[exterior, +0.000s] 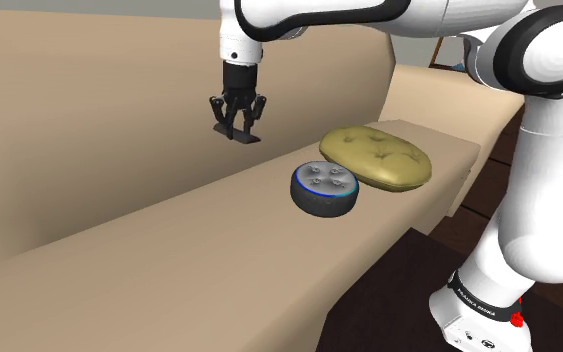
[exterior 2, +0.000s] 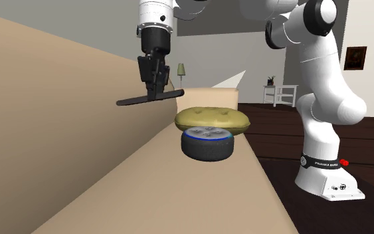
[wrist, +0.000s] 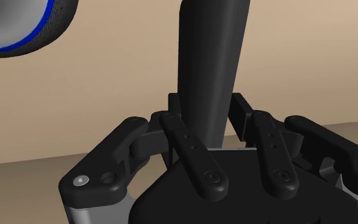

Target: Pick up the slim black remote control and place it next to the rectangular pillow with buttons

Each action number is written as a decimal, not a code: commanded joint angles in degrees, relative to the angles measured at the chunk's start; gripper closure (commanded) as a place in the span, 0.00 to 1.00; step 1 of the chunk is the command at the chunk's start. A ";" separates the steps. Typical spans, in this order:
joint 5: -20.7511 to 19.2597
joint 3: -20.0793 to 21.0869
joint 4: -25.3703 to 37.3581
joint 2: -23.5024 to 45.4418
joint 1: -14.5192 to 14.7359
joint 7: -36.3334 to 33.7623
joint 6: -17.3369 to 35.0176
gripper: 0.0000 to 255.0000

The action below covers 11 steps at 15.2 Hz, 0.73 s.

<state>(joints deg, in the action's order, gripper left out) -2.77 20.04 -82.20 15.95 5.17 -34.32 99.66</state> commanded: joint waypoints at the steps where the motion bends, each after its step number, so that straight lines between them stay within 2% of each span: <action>1: 1.11 -0.56 -3.34 -2.65 -1.88 2.37 0.79 1.00; 11: 4.96 -5.75 -14.27 -11.53 -10.46 16.33 2.73 1.00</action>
<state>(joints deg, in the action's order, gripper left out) 1.99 14.91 -96.30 4.82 -4.49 -19.52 102.66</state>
